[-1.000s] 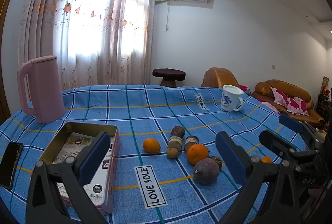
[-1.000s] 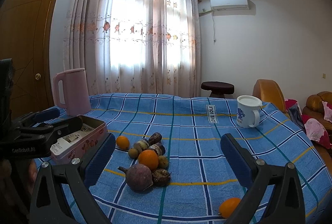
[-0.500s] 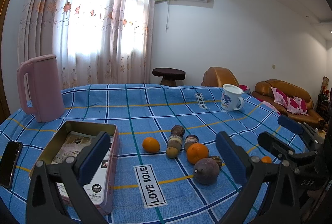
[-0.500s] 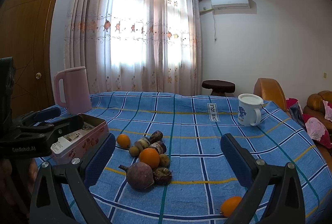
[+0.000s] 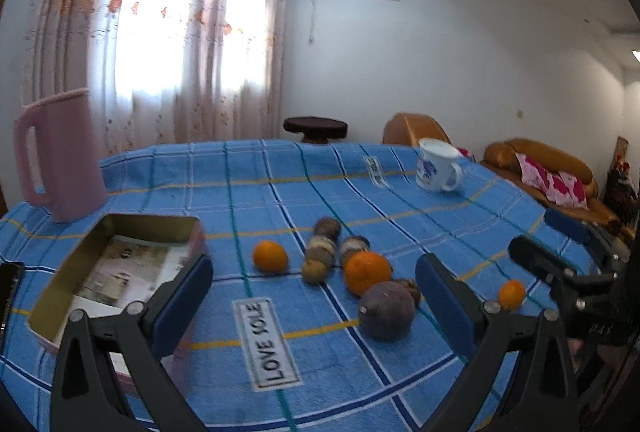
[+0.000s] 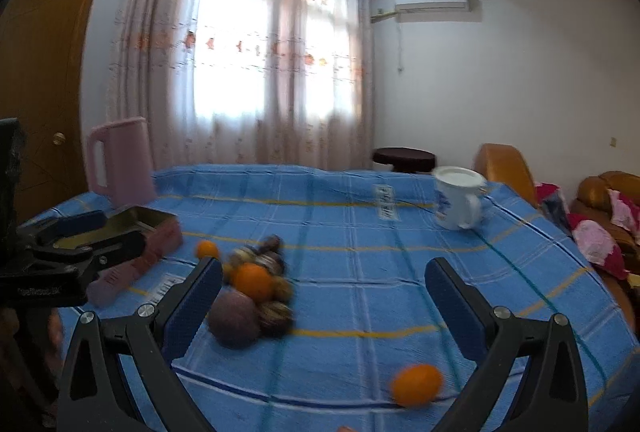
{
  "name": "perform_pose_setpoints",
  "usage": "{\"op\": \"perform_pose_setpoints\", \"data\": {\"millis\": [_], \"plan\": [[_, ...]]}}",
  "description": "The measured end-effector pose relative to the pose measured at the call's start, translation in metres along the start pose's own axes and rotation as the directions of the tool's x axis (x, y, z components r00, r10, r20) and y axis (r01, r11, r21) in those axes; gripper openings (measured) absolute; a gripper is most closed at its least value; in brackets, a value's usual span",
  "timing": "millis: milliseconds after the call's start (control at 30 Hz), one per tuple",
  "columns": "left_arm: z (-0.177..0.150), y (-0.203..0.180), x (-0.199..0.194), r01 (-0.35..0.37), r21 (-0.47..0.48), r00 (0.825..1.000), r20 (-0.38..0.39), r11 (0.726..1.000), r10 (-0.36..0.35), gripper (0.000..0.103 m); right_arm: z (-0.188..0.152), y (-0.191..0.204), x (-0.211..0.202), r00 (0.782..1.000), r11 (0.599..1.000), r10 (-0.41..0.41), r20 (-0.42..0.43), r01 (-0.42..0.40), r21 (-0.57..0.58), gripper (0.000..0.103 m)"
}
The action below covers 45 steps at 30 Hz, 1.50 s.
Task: Organize fruits
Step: 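Grasp the purple round fruit with the left tool while the right tool grasps the lone orange, then carry both fruits over the open tin and open both tools to drop them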
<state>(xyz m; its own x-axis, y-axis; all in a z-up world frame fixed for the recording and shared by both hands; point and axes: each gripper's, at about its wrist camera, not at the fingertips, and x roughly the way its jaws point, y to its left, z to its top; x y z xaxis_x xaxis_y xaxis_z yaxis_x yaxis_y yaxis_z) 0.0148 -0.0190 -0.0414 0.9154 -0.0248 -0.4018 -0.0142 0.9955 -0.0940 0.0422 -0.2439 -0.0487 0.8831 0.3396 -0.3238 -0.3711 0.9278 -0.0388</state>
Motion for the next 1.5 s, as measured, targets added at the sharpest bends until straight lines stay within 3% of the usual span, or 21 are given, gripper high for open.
{"op": "perform_pose_setpoints", "data": {"millis": [233, 533, 600, 733, 800, 867, 933, 1100, 1500], "plan": [[-0.019, -0.027, 0.033, 0.063, 0.029, 0.992, -0.111, 0.998, -0.059, 0.103, -0.040, -0.055, 0.003, 0.994, 0.993, -0.082, -0.072, 0.088, 0.081, 0.102], [-0.023, -0.042, 0.058, 0.100, 0.039, 0.971, -0.220, 0.994, -0.089, 0.095, -0.055, -0.065, 0.020, 0.991, 0.994, -0.024, -0.133, 0.038, 0.103, 0.099], [-0.023, -0.044, 0.063, 0.104, 0.051, 0.967, -0.237, 0.993, -0.089, 0.092, -0.057, -0.064, 0.025, 0.988, 0.994, 0.001, -0.153, 0.015, 0.104, 0.083], [-0.022, -0.045, 0.076, 0.142, 0.037, 0.948, -0.292, 0.989, -0.125, 0.085, -0.064, -0.062, 0.036, 0.978, 0.996, 0.019, -0.206, 0.000, 0.091, 0.075], [-0.022, -0.044, 0.082, 0.155, 0.023, 0.938, -0.316, 0.988, -0.140, 0.080, -0.067, -0.062, 0.041, 0.973, 0.995, 0.049, -0.225, -0.028, 0.097, 0.055], [-0.022, -0.043, 0.087, 0.160, 0.010, 0.933, -0.328, 0.987, -0.148, 0.070, -0.069, -0.060, 0.044, 0.969, 0.995, 0.060, -0.240, -0.041, 0.086, 0.045], [-0.024, -0.043, 0.091, 0.164, 0.011, 0.927, -0.343, 0.986, -0.150, 0.053, -0.069, -0.061, 0.043, 0.970, 0.995, 0.066, -0.234, -0.046, 0.090, 0.044], [-0.025, -0.039, 0.088, 0.196, -0.018, 0.920, -0.342, 0.980, -0.190, 0.052, -0.065, -0.058, 0.037, 0.975, 0.994, 0.078, -0.207, -0.060, 0.092, 0.044], [-0.019, -0.023, 0.064, 0.182, -0.015, 0.954, -0.242, 0.983, -0.180, 0.052, -0.041, -0.025, 0.033, 0.979, 0.990, 0.141, -0.148, -0.138, 0.029, 0.044]]}}
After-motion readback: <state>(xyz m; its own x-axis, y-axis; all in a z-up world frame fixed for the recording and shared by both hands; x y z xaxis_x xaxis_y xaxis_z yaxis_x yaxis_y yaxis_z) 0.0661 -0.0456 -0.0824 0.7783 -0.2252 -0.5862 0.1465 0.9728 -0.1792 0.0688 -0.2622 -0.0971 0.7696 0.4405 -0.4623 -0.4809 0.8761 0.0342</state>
